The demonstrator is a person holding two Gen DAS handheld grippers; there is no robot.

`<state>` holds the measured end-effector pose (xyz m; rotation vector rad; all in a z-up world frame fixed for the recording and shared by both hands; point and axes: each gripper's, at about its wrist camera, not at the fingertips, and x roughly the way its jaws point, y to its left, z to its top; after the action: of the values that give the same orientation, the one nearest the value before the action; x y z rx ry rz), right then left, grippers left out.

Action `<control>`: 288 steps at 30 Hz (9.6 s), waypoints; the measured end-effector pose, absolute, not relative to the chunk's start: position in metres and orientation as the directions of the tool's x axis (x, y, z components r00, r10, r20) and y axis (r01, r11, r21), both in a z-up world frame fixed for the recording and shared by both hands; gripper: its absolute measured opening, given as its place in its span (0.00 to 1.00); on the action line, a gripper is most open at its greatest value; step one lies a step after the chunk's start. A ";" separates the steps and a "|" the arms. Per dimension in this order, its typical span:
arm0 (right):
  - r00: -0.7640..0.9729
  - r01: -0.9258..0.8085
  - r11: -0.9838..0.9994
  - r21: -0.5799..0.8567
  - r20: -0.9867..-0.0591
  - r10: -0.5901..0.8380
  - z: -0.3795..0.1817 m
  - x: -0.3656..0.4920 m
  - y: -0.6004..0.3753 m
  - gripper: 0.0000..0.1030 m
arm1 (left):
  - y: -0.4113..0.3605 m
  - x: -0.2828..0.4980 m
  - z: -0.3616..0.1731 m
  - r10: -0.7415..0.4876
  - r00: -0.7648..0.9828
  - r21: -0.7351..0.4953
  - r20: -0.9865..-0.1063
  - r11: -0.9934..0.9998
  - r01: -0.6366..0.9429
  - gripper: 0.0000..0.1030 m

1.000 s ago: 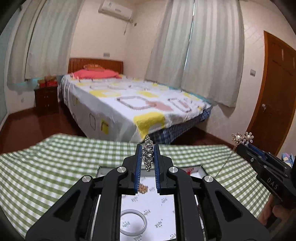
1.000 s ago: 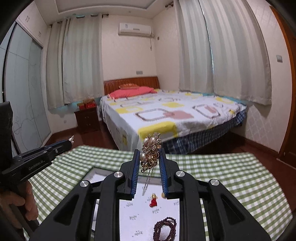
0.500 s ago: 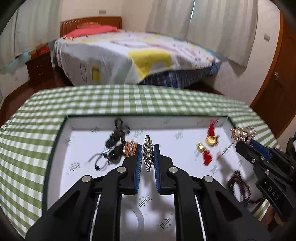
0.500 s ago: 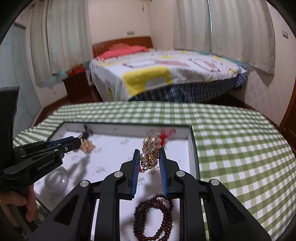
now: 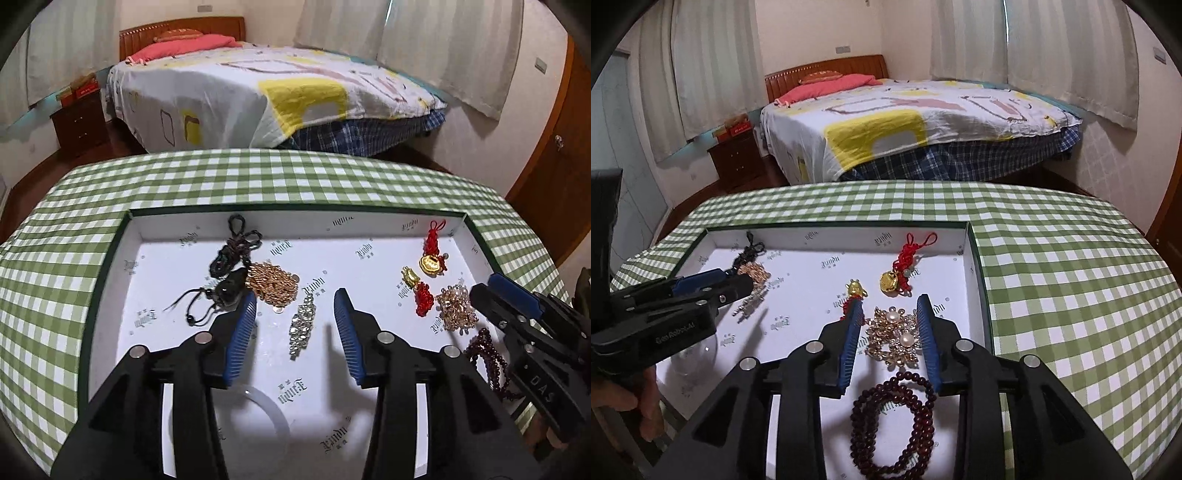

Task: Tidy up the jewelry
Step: 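Withdraw both grippers from the tray toward the remaining jewelry, then grasp the silver pearl flower brooch with the right gripper, then grasp the silver pearl ring with the left gripper while the right holds the brooch, then lift the ring and brooch and hold them above the table, then carry the ring and brooch into the tray and open both grippers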

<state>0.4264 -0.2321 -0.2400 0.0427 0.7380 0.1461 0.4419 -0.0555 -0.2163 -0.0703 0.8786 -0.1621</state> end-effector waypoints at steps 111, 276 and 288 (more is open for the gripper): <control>0.644 0.008 0.995 0.102 -0.762 0.072 -0.268 0.268 -0.273 0.20 | -0.055 0.250 -0.219 -0.169 0.626 -0.149 -0.761 0.985 0.085 0.49; 0.846 -0.193 0.975 0.107 -0.486 0.221 -0.160 0.312 -0.214 0.11 | -0.044 0.294 -0.133 -0.208 0.808 -0.128 -0.551 0.978 0.165 0.27; 0.782 -0.217 0.969 0.122 -0.572 0.247 -0.216 0.374 -0.191 0.11 | -0.068 0.361 -0.183 -0.207 0.766 -0.100 -0.608 0.978 0.185 0.27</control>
<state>0.3739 -0.1913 -0.2159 0.0499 0.6244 0.2508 0.3608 -0.0675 -0.1831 -0.0350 0.6645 -0.2127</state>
